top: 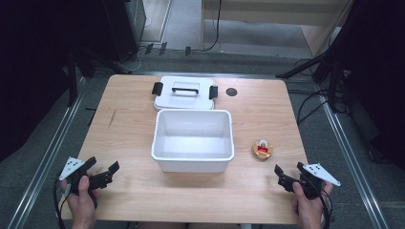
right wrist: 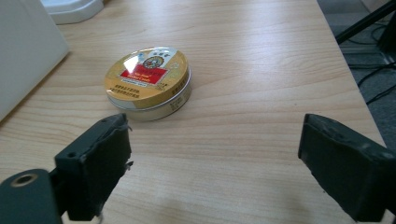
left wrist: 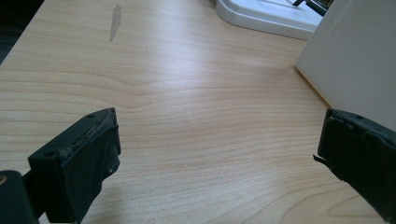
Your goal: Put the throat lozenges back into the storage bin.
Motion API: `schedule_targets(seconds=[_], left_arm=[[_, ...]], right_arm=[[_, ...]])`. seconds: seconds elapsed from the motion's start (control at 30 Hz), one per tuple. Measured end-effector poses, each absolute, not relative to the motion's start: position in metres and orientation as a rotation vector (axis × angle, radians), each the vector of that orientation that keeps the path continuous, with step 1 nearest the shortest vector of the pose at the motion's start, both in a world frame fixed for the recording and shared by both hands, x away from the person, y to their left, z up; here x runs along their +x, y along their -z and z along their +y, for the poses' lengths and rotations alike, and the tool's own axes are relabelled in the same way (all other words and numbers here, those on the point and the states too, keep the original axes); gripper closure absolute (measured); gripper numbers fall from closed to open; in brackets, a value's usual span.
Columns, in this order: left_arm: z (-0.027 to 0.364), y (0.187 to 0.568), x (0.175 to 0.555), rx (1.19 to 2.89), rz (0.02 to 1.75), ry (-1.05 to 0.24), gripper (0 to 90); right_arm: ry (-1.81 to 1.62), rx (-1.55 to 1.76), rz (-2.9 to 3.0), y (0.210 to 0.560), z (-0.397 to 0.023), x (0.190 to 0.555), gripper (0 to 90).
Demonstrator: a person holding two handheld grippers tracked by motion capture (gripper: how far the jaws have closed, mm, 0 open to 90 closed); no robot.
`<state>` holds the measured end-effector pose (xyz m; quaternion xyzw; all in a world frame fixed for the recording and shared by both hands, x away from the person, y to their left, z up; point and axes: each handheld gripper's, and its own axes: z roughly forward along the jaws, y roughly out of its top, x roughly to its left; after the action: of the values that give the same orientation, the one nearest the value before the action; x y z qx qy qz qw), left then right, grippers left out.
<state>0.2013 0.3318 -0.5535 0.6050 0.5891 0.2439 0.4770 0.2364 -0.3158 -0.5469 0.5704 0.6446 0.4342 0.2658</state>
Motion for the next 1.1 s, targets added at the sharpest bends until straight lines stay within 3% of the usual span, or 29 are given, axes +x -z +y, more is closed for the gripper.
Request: schedule_targets(seconds=[0.43,1.1], left_arm=[[0.332,0.554,0.200,1.477,1.430,-0.594,0.0],[0.331,0.554,0.200,1.482,1.423,-0.590,0.0]], right_arm=[[-1.032,1.542,1.821,0.545,-0.306,0.240,13.0],[-0.543,1.560,2.252,0.513,-0.281,0.277,12.8]])
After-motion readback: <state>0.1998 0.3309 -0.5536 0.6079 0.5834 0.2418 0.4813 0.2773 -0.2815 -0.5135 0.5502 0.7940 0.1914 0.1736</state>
